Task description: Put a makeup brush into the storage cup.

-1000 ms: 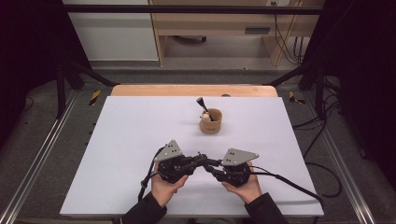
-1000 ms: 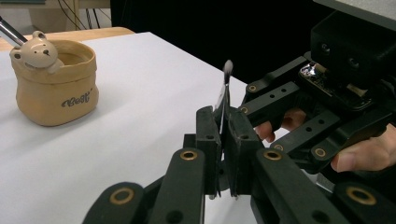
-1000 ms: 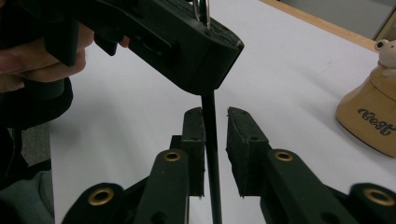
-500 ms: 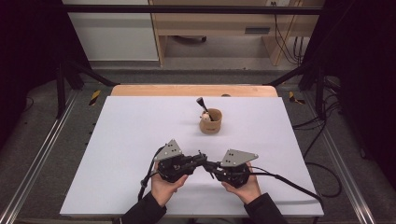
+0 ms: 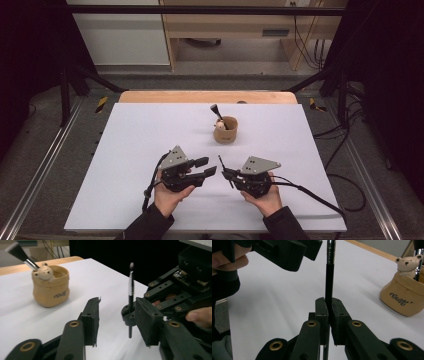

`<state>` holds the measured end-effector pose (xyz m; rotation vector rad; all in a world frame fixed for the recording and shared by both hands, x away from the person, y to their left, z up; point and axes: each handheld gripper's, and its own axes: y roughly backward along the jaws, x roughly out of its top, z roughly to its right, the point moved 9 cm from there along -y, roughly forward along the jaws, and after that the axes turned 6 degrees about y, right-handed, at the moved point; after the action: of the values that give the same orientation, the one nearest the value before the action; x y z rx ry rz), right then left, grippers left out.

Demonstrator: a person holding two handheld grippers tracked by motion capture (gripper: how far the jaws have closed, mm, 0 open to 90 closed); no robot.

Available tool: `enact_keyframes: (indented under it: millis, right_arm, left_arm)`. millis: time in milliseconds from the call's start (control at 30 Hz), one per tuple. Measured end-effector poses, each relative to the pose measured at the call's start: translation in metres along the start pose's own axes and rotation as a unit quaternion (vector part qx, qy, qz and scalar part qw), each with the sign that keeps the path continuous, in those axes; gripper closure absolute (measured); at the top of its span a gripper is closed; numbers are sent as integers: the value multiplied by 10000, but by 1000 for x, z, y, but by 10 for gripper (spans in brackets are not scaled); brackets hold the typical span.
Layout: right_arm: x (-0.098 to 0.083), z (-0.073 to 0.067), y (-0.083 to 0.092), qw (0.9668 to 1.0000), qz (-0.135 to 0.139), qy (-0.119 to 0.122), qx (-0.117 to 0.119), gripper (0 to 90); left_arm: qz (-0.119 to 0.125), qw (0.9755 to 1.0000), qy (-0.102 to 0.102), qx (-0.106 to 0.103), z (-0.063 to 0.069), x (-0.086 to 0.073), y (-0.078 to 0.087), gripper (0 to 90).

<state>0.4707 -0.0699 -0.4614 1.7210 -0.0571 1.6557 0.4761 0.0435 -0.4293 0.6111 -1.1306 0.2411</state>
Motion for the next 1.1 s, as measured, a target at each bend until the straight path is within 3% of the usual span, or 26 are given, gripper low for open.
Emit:
enact_keyframes:
  millis: [333, 733, 1100]
  right_arm:
    - [1, 8, 6, 9999, 80, -104, -112, 852]
    - [1, 17, 14, 9993, 174, -214, -240, 851]
    - [2, 25, 21, 9988, 232, -251, -354, 850]
  left_arm:
    - [-1, 9995, -161, 283, -15, -1, 12, 351]
    - [-21, 9978, -172, 641, -40, -10, 36, 177]
    - [-29, 9966, -75, 820, -58, -18, 53, 126]
